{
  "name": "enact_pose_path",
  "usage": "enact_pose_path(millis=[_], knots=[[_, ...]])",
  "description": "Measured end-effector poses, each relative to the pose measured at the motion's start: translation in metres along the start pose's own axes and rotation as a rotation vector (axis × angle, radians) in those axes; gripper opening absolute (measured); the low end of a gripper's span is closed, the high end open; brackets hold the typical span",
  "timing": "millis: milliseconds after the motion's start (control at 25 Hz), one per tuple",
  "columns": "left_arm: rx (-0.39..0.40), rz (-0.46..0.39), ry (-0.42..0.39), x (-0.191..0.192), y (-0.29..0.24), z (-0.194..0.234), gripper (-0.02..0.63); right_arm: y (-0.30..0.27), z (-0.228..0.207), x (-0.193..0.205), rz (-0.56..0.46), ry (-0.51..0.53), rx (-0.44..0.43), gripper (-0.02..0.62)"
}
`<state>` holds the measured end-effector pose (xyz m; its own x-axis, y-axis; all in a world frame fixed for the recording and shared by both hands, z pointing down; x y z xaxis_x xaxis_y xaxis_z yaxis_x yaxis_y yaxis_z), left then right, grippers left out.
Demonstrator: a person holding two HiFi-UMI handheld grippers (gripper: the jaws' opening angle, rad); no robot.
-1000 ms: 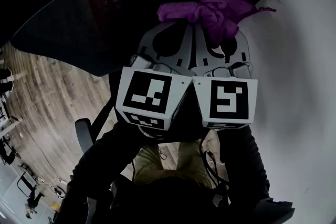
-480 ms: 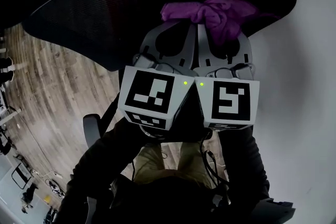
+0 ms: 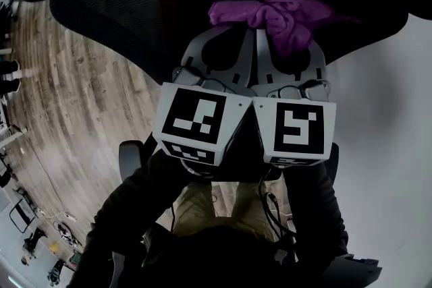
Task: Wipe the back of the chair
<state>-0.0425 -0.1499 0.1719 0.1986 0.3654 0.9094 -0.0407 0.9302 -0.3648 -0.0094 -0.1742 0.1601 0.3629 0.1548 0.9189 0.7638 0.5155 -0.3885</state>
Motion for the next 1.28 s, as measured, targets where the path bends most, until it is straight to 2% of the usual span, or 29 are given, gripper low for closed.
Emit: enact_pose_path(millis=[200, 640, 880, 1040, 1280], knots=[[-0.027, 0.005, 0.011, 0.003, 0.007, 0.036, 0.000, -0.026, 0.026, -0.004, 0.005, -0.028, -0.015, 0.064], [-0.075, -0.013, 0.009, 0.004, 0.039, 0.069, 0.000, -0.035, 0.069, -0.017, -0.018, 0.012, -0.065, 0.064], [-0.108, -0.014, 0.013, 0.023, 0.056, 0.109, 0.000, -0.059, 0.110, -0.009, -0.021, 0.008, -0.091, 0.064], [-0.127, -0.015, 0.022, 0.023, 0.069, 0.132, 0.000, -0.070, 0.133, -0.015, -0.019, 0.020, -0.113, 0.064], [-0.154, -0.024, 0.032, 0.029, 0.085, 0.152, 0.000, -0.078, 0.158, -0.017, -0.024, 0.031, -0.138, 0.064]])
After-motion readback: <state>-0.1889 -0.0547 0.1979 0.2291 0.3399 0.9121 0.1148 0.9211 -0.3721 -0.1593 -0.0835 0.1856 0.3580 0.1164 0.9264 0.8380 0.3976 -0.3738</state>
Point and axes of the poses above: the fingertips, and each gripper's own axes: y backward along the fingers, z to its left, x out of its underside, the point moved 2 cm from there along y, backward along the fingers, and after that the axes turned 7 degrees about -x, right-handed, at the moved point
